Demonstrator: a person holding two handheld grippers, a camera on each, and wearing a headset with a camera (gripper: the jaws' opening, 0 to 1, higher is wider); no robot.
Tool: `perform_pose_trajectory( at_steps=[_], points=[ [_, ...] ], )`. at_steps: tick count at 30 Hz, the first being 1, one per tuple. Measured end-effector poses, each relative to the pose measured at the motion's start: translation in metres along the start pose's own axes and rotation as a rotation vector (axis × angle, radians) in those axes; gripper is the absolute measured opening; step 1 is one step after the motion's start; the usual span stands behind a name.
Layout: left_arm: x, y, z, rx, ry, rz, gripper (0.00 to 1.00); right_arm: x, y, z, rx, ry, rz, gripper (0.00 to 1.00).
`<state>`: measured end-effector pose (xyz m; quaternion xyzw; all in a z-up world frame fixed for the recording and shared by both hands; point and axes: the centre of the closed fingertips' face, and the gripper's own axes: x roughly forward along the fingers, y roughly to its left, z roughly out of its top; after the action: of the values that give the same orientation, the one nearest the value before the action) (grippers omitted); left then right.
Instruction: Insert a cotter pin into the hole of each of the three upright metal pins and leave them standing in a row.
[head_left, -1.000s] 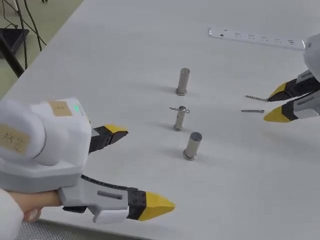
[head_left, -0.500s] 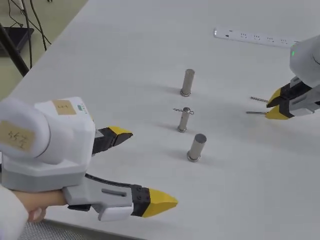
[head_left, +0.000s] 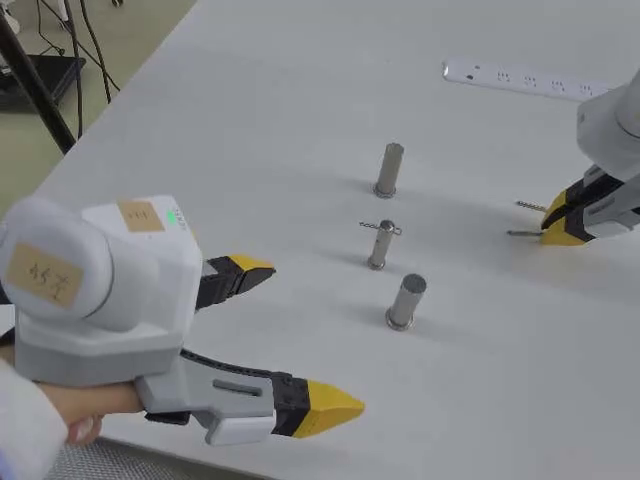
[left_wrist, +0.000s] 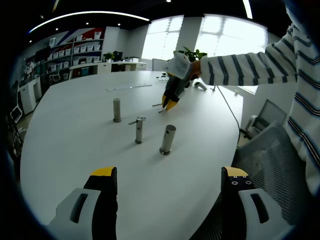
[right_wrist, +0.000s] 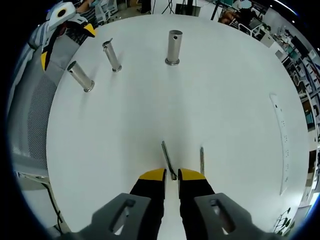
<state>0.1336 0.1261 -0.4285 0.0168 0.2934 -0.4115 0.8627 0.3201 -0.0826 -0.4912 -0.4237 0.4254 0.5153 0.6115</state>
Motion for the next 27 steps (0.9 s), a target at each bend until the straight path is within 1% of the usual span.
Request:
perform_pose_trajectory(
  at_steps=[2, 5, 9, 11, 12, 16, 18, 22, 27],
  points=[
    [0.0005, -0.0004, 0.0005, -0.001, -0.001, -0.001, 0.84, 0.0003, 0.0035, 0.0005, 0.011, 0.002, 0.022, 0.02],
    [0.0014, -0.0009, 0.0013, -0.004, -0.002, -0.001, 0.83, 0.0002, 0.0033, 0.0008, 0.026, 0.003, 0.026, 0.01],
    [0.0038, -0.0034, 0.0012, -0.009, 0.003, -0.009, 0.83, 0.0020, 0.0003, -0.0012, 0.018, 0.001, 0.036, 0.01],
    [0.0051, -0.0050, 0.0017, -0.007, 0.005, -0.014, 0.83, 0.0017, 0.0014, -0.0011, 0.016, 0.002, 0.027, 0.02],
    [0.0054, -0.0054, 0.0021, -0.004, 0.005, -0.015, 0.83, 0.0017, 0.0014, -0.0011, -0.004, 0.005, 0.023, 0.02],
    [0.0049, -0.0040, 0.0061, -0.003, -0.003, -0.008, 0.83, 0.0007, 0.0032, -0.0004, -0.040, 0.039, 0.037, 0.02],
    [0.0045, -0.0016, 0.0061, -0.003, 0.000, -0.002, 0.83, 0.0005, 0.0034, -0.0009, -0.094, 0.053, 0.037, 0.01],
    [0.0031, 0.0016, 0.0061, -0.016, -0.002, 0.008, 0.83, 0.0006, 0.0037, -0.0007, -0.109, 0.070, 0.025, 0.00],
    [0.0023, 0.0013, 0.0063, -0.018, -0.001, 0.008, 0.83, 0.0003, 0.0044, -0.0001, -0.126, 0.097, 0.010, 0.00]
  ],
)
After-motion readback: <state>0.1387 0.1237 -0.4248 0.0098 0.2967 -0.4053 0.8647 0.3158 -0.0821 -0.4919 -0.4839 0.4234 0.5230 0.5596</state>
